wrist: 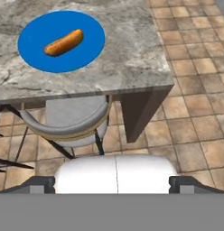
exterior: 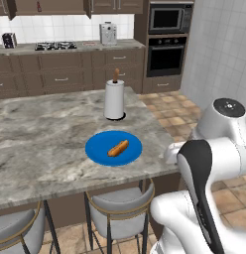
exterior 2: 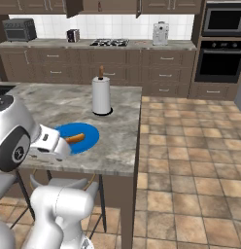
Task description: Move the hot dog bun to the plate on the dining table and place the condiment next to that plate. Then navigate to the fridge and take the sausage and place it on the plate as well.
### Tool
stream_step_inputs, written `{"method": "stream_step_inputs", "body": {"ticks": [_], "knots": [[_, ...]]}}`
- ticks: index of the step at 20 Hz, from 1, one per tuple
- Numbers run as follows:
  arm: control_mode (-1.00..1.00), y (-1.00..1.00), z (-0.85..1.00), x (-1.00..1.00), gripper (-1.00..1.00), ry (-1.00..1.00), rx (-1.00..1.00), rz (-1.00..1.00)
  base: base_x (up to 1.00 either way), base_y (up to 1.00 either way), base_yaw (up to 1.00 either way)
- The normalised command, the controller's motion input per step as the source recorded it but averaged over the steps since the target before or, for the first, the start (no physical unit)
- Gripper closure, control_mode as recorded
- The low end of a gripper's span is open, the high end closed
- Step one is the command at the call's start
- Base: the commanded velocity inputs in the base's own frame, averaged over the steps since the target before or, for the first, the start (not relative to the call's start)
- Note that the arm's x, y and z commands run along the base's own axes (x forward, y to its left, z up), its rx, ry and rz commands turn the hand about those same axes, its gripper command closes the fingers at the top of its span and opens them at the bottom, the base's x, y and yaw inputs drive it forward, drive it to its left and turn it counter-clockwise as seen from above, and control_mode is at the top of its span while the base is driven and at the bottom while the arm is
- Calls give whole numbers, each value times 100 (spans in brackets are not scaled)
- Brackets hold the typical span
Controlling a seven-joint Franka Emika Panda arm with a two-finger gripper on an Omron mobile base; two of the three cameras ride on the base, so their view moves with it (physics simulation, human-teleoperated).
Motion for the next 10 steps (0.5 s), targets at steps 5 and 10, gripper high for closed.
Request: {"method": "stream_step_inputs", "body": {"ticks": [5,10], "knots": [[100,-5,-3,-10,-100,0,0,-4,-16,-49,-10],[100,0,0,0,-100,0,0,0,9,-100,0]]}}
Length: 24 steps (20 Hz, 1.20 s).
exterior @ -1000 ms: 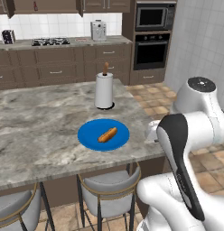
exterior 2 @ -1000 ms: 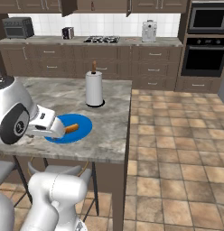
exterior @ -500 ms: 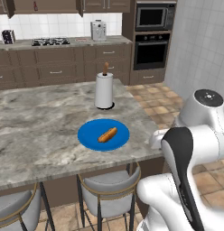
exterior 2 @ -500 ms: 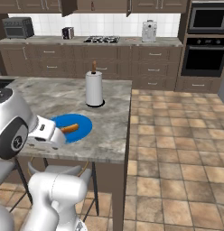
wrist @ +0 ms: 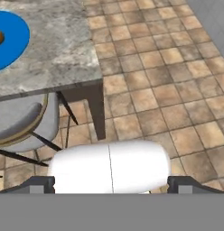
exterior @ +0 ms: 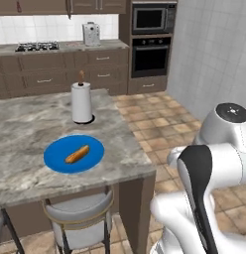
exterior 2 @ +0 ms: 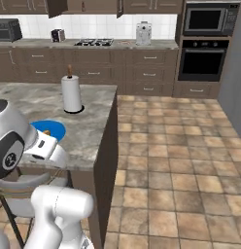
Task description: Move the hot dog bun to the plate on the dining table and place the condiment next to that plate. Then navigate to the fridge and take the sausage and place it on the plate as well.
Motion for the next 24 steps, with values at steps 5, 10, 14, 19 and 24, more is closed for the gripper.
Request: {"method": "stream_step_inputs", "body": {"ticks": [5,10,14,19,24], "knots": [[100,0,0,0,-100,0,0,0,34,-100,0],[100,0,0,0,-100,0,0,0,72,-97,1],[100,0,0,0,-100,0,0,0,100,-72,10],[100,0,0,0,-100,0,0,0,100,-50,21],[100,0,0,0,-100,0,0,0,100,-27,30]]}}
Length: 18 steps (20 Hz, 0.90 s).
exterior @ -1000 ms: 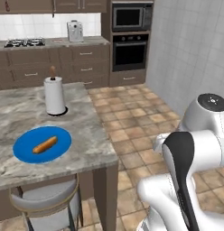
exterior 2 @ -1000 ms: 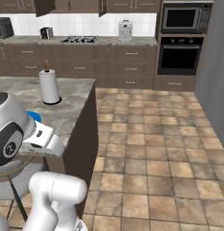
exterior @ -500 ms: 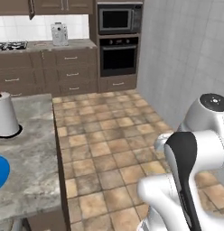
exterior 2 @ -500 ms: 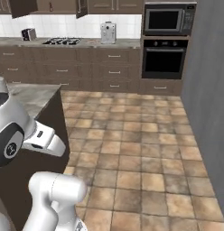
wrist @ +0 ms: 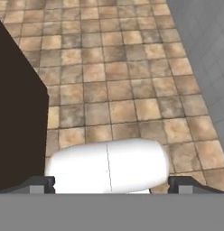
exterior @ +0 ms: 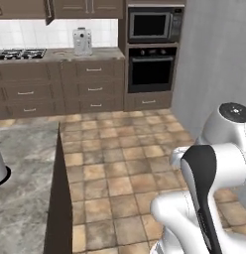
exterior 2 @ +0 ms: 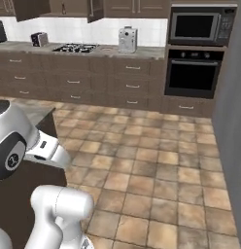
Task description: Move the hot dog bun to the plate on the dining table and place the condiment next to that plate. Then navigate to the fridge and take the sausage and place it on the plate as well.
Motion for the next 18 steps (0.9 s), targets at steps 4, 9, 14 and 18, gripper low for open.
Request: {"method": "stream_step_inputs", "body": {"ticks": [4,9,14,18], "knots": [[100,0,0,0,-100,0,0,0,100,-25,36],[100,0,0,0,-100,0,0,0,100,-35,37],[100,0,0,0,-100,0,0,0,100,-54,31],[100,0,0,0,-100,0,0,0,100,-56,30]]}}
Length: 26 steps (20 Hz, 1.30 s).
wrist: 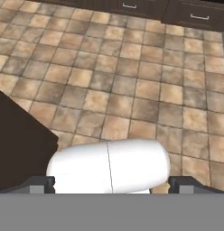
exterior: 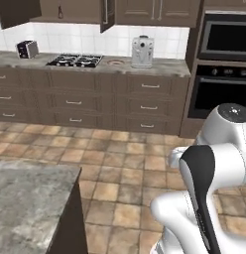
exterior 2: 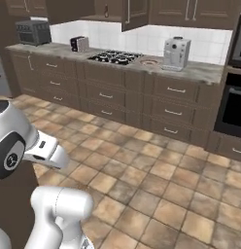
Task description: Move the hot dog bun to the plate on the dining table and place the condiment next to that plate. Then navigate to the fridge and take the sausage and place it on the plate as well.
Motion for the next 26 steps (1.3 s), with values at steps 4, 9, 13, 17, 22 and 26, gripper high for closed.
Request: {"method": "stream_step_inputs", "body": {"ticks": [4,9,13,17,22,26], "knots": [[100,0,0,0,-100,0,0,0,100,-51,28],[100,0,0,0,-100,0,0,0,100,-34,22],[100,0,0,0,-100,0,0,0,100,-30,21],[100,0,0,0,-100,0,0,0,100,-17,19],[100,0,0,0,-100,0,0,0,100,3,8],[100,0,0,0,-100,0,0,0,100,31,0]]}}
